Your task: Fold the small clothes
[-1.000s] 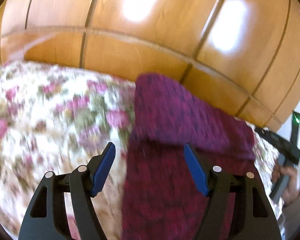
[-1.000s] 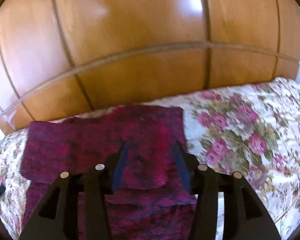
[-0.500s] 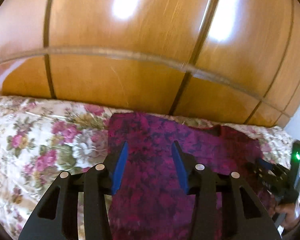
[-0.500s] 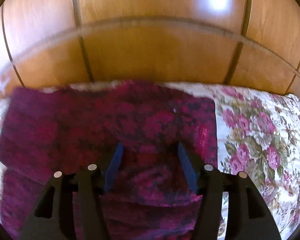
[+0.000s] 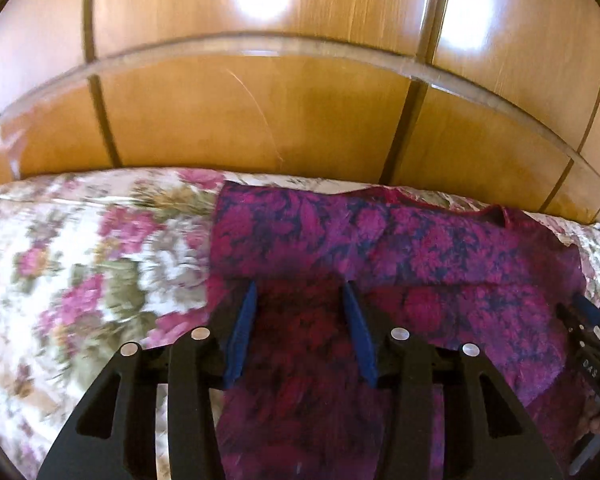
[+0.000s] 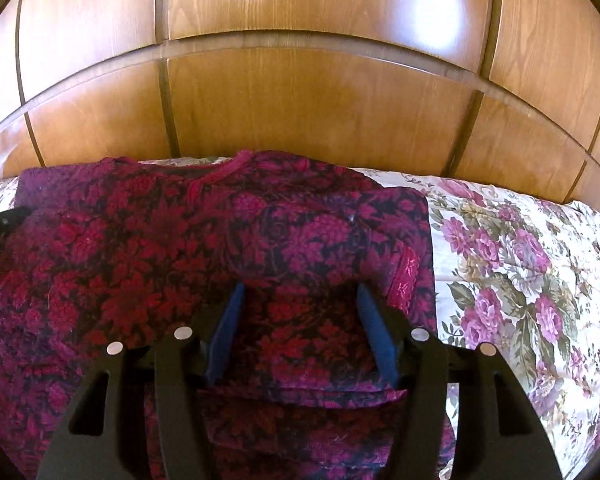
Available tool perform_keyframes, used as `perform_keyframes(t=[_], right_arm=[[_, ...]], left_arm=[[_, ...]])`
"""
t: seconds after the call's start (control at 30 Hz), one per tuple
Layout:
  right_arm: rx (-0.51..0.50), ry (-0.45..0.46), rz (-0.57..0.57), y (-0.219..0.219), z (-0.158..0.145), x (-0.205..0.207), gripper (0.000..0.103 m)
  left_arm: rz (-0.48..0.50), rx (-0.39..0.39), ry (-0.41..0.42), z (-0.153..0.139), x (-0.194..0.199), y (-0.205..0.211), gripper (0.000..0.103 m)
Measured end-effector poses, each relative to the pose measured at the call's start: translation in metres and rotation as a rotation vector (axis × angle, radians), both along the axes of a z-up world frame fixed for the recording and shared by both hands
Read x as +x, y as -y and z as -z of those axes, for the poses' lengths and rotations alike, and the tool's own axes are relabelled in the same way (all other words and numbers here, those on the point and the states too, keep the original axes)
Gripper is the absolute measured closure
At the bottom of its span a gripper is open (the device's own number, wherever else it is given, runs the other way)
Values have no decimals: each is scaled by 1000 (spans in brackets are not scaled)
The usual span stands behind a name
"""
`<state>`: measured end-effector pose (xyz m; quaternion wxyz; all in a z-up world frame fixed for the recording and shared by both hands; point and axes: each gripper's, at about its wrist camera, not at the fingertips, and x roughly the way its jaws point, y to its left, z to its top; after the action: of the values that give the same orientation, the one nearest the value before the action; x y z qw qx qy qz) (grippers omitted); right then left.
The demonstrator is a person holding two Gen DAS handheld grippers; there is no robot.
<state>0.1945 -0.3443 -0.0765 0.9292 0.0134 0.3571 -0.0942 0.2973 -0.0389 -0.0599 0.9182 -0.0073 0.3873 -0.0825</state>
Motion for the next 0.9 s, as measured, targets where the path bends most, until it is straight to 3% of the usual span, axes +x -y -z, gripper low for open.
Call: perform_keyframes(t=[0.17,0.2,0.23,0.27,0.3,0.4,0.63,0.9], right_arm=[[-22,1,4,-3,-2,-2,43],[-28,2,9,-4,-5,-5,37],[-26,-4,14,-4,-10,-7,23],[-17,-9,15,-6,-14,-10,15],[0,2,22,-6,-21,-17,5],[39,35,11,-9,-34,-45,6],[55,-50,-18,-15,-27,-113,5],[89,-107,37,0,-13,-180,3]], left_arm=[[-44,-13,21,-21,-52,-14,58],[-45,-17,24,-24,-60,-16,55],[-46,-12,29,-27,-71,-18,49],[-50,-4,46,-31,-85,-21,40],[-49,1,65,-34,-98,-23,38],[-38,26,88,-40,-124,-24,38],[-23,59,142,-49,-180,-37,38],[-18,49,102,-38,-217,-48,38]])
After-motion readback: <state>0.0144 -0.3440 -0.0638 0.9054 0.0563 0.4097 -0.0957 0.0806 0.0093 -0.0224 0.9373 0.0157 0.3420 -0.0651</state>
